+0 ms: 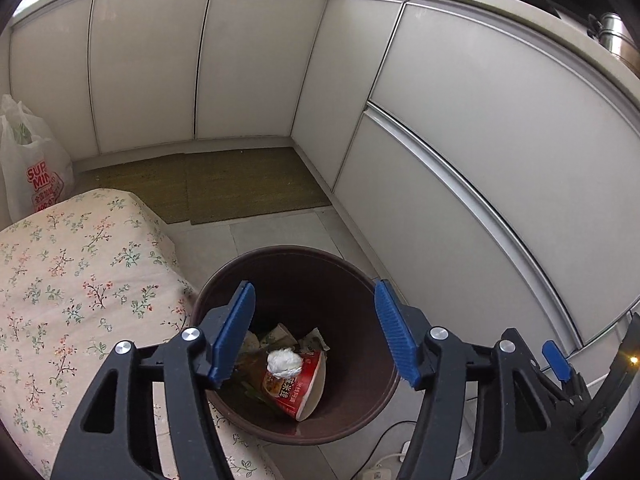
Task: Collect trash
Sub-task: 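Carry the white tissue over the brown bin with the left tool and open it, then move the left tool to the orange peel piece and close on it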
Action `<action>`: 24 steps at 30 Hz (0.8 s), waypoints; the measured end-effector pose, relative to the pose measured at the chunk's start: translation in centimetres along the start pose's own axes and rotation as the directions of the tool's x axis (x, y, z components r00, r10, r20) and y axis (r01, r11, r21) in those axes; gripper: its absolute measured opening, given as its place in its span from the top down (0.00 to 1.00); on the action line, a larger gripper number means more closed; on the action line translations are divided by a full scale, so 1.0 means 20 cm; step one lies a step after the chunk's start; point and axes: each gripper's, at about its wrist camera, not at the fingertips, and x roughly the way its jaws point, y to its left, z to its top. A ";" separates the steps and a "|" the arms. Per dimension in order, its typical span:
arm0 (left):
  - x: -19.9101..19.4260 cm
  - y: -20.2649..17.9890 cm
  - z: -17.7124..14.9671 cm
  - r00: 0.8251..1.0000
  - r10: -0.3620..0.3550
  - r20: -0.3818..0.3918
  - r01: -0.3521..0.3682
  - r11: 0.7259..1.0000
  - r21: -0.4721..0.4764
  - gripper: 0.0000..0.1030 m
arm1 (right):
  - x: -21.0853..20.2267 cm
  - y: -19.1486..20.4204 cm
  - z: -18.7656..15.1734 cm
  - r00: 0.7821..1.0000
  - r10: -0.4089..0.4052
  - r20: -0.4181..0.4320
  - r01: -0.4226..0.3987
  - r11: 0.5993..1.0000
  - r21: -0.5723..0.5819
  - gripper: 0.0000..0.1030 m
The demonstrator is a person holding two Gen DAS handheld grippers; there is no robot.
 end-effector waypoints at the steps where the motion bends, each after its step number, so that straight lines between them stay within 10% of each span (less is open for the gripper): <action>1: 0.00 0.00 0.00 1.000 0.005 -0.001 -0.005 1.000 0.004 0.37 | 0.00 0.00 0.00 1.000 0.003 0.000 -0.003 1.000 -0.003 0.07; 15: -0.06 0.14 -0.14 0.992 0.120 -0.037 -0.119 0.993 0.019 0.16 | 0.07 0.10 -0.03 0.995 0.058 -0.083 -0.062 0.997 -0.051 0.07; 24: -0.21 0.53 -0.30 0.956 0.268 -0.118 -0.269 0.963 0.002 0.16 | 0.12 0.20 -0.08 0.978 0.123 -0.169 -0.139 0.987 -0.086 0.07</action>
